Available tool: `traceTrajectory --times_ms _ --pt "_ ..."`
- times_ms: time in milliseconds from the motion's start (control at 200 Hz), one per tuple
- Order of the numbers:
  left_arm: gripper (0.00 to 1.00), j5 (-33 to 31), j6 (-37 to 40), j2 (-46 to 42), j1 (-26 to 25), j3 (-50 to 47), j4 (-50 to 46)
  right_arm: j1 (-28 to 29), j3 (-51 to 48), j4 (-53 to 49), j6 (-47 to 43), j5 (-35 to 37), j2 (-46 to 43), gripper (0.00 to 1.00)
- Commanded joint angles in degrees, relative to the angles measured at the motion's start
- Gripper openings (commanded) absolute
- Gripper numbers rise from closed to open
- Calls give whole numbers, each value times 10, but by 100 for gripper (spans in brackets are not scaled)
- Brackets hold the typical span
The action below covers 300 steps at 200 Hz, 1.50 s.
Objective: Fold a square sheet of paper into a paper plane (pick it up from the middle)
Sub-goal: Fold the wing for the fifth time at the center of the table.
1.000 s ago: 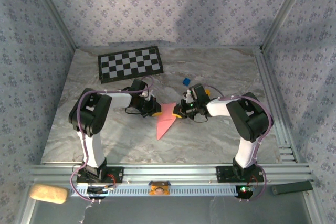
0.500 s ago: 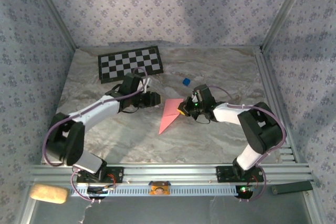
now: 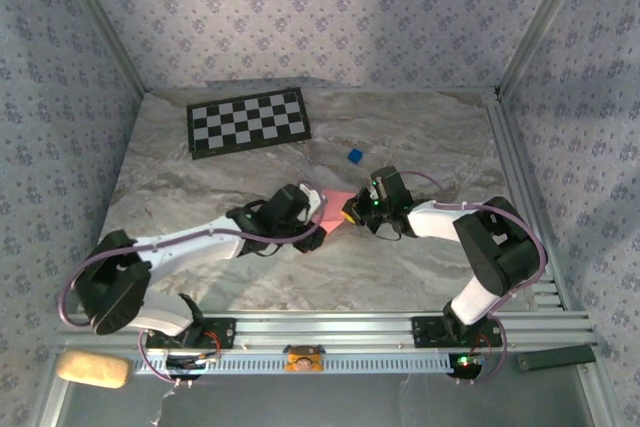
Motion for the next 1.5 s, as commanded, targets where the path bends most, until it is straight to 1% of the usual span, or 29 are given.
traceTrajectory --times_ms 0,85,160,305,450,860,1334,1414,1494 --pt "44 -86 54 53 -45 42 -51 3 6 -1 6 -1 0 0" --pt "44 -123 64 89 -68 61 -60 2 11 0 6 -7 2 0" --pt "44 -157 63 111 -77 74 -68 2 14 -1 6 -7 0 0" --pt "44 -181 57 134 -80 81 -69 4 16 -7 5 0 1 0" --pt "43 -188 53 147 -80 78 -66 5 14 -2 8 0 5 0" --pt "30 -202 56 152 -81 77 -59 5 17 -3 8 -1 5 0" --pt "32 -221 70 162 -86 80 -62 5 18 0 10 -1 4 0" --pt "30 -220 69 162 -86 82 -60 5 19 1 9 -1 4 0" --pt "26 -219 67 157 -87 80 -59 5 18 0 11 -1 4 0"
